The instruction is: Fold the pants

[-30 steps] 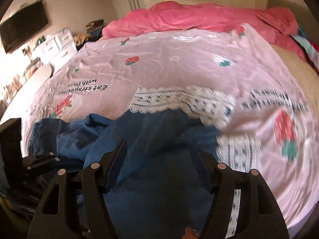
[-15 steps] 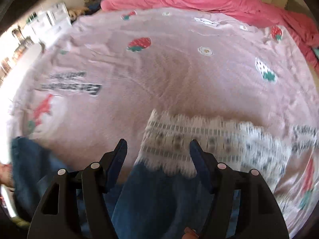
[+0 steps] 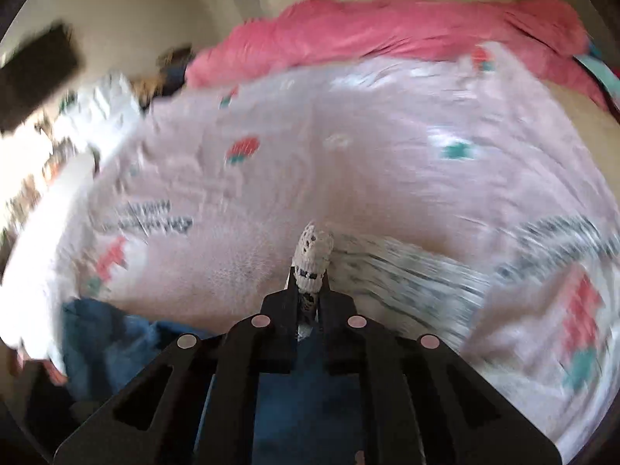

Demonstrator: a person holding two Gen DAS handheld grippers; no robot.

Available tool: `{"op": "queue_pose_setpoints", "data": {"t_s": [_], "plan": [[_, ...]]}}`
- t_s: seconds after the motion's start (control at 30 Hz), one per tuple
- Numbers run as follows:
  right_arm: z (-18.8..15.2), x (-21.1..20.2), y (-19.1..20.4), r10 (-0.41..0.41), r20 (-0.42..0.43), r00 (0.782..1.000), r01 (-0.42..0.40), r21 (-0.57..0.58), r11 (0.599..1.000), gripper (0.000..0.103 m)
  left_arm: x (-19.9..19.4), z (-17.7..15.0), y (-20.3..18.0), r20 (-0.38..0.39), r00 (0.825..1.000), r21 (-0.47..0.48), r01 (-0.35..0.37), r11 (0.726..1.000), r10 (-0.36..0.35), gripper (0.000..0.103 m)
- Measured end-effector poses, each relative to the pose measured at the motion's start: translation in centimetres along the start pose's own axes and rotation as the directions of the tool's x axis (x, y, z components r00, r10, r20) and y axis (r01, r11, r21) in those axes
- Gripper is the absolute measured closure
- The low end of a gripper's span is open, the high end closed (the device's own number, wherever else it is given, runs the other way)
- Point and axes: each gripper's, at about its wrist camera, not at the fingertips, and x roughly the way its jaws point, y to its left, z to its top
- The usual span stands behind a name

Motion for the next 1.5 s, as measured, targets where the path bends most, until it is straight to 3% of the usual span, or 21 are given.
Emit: {"op": "queue_pose_setpoints", "data": {"t_s": [0.1,0.23,0.43,0.57,0.77,0.83,0.9,1.0,1.07,1.2,1.33,1.5], "plan": [[-2.2,-4.7,-3.5,-0.004,0.058,0.998,-0.002,0.114,0.994,0.095,-1.0,-0.1,-1.1,0.011,1.000,0.063,-0.027,0.998,0.026,0.097],[-6.9,-8.7,-7.1,0.012,0.058,0.998,-0.026,0.253,0.967,0.095,-1.2,-0.2,-1.6,0.021,0.999,0.108,-0.046,0.993,0.044,0.097],[-12.7,-10.1,-8.5,0.033,-0.029,0.999,-0.021,0.335,0.942,0.095,0.2,-0.1,-1.3,-0.003,0.997,0.161,-0.071,0.984,0.072,0.097],[-14.4,-10.8,-8.7,0.071,-0.042,0.997,-0.051,0.361,0.931,0.095,-1.3,-0.5,-1.4,-0.003,0.998,0.163,-0.058,0.985,0.059,0.097],[-16.6,-10.8,-8.7,0.081,-0.114,0.990,-0.036,0.352,0.935,0.091,-2.0,-1.7,-1.4,-0.024,0.997,0.179,-0.067,0.982,0.072,0.097],[-17.0,-11.0,-9.0,0.073,-0.127,0.989,-0.024,0.354,0.935,0.078,-1.9,-1.8,-1.3,-0.031,0.997,0.178,-0.070,0.982,0.076,0.097],[-17.2,-11.4,-9.4,0.061,-0.120,0.991,-0.013,0.363,0.932,0.075,-1.7,-1.9,-1.3,-0.038,0.997,0.184,-0.066,0.981,0.074,0.097],[-17.1,-11.6,-9.5,0.045,-0.123,0.991,0.000,0.342,0.940,0.077,-1.5,-2.1,-1.3,-0.050,0.997,0.192,-0.046,0.980,0.057,0.097],[-16.9,-11.4,-8.9,0.020,-0.128,0.992,0.017,0.280,0.960,0.093,-1.6,-2.3,-1.4,-0.052,0.997,0.204,-0.043,0.978,0.055,0.098],[-16.7,-11.5,-7.8,-0.046,-0.141,0.989,0.071,0.172,0.983,0.095,-2.3,-2.5,-1.7,-0.053,0.997,0.223,-0.035,0.974,0.048,0.098],[-17.2,-12.0,-8.1,-0.091,-0.173,0.981,0.116,0.141,0.983,0.095,-2.8,-3.2,-2.2,-0.074,0.996,0.255,-0.022,0.967,0.043,0.098],[-17.7,-10.2,-8.6,-0.146,-0.251,0.957,0.176,0.102,0.979,0.095,-1.2,-4.4,-2.4,-0.155,0.982,0.304,-0.057,0.951,0.109,0.098]]}}
